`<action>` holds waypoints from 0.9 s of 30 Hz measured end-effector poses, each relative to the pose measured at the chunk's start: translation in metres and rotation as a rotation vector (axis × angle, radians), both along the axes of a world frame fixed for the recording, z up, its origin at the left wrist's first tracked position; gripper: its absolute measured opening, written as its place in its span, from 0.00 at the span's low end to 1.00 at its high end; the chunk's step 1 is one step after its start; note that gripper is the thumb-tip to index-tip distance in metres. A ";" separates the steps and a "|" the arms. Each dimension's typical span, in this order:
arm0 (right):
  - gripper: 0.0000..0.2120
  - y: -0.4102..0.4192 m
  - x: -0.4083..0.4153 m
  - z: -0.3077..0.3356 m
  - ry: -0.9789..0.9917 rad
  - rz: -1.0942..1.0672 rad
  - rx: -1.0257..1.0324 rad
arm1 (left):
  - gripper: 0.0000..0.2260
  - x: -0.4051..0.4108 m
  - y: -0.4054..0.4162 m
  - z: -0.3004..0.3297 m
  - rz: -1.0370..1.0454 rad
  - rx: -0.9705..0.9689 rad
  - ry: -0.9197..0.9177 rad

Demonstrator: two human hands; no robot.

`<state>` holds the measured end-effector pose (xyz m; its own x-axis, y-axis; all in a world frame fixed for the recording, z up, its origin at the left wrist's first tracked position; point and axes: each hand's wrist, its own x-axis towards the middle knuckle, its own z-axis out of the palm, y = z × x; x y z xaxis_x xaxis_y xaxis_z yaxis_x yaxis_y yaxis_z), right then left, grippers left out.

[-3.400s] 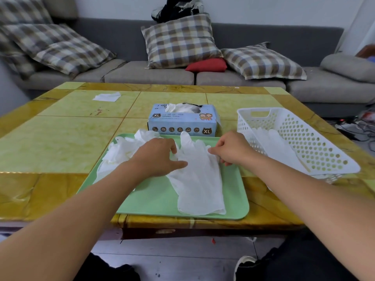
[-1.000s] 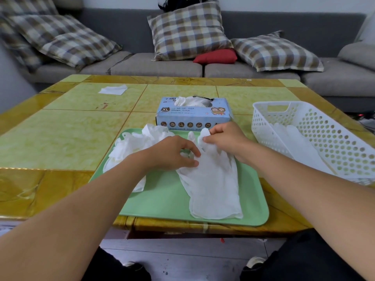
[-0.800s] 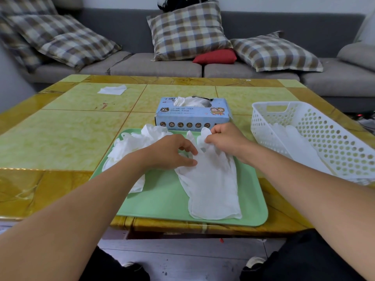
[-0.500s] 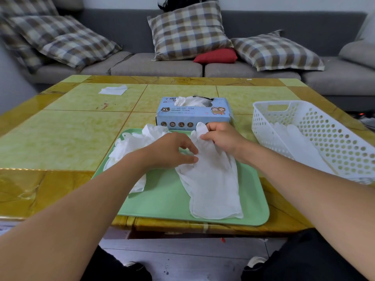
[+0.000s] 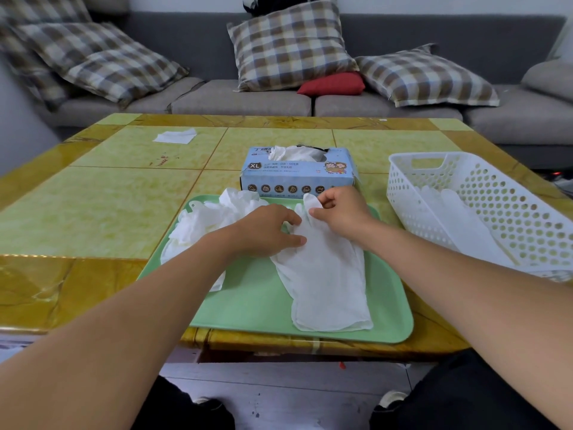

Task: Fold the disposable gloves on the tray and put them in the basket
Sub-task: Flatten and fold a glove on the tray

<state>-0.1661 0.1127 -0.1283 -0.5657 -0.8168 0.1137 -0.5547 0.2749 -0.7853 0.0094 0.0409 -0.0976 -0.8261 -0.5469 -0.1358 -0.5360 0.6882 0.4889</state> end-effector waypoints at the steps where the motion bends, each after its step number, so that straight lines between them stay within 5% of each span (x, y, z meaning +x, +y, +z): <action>1: 0.05 0.000 0.000 0.000 -0.009 -0.014 -0.007 | 0.24 0.001 0.000 0.002 0.019 -0.016 0.021; 8: 0.23 0.005 0.003 0.008 0.192 -0.005 0.045 | 0.26 0.010 0.002 0.010 -0.010 -0.102 0.009; 12: 0.11 0.021 0.027 0.041 0.384 0.180 -0.029 | 0.26 0.021 -0.005 0.018 -0.041 -0.078 0.027; 15: 0.14 0.029 0.054 0.044 0.395 0.356 0.201 | 0.20 0.029 -0.006 0.023 -0.057 -0.099 -0.050; 21: 0.12 0.023 0.064 0.029 0.307 0.298 0.375 | 0.18 0.034 -0.002 0.019 -0.015 -0.006 -0.046; 27: 0.10 0.026 0.057 0.032 0.183 0.238 0.296 | 0.17 0.034 -0.006 0.007 0.079 0.074 0.073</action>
<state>-0.1091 0.1385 -0.0959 -0.3493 -0.9348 -0.0640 -0.7531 0.3208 -0.5744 0.0430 0.0351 -0.0910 -0.7902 -0.6011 -0.1199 -0.5483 0.6058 0.5765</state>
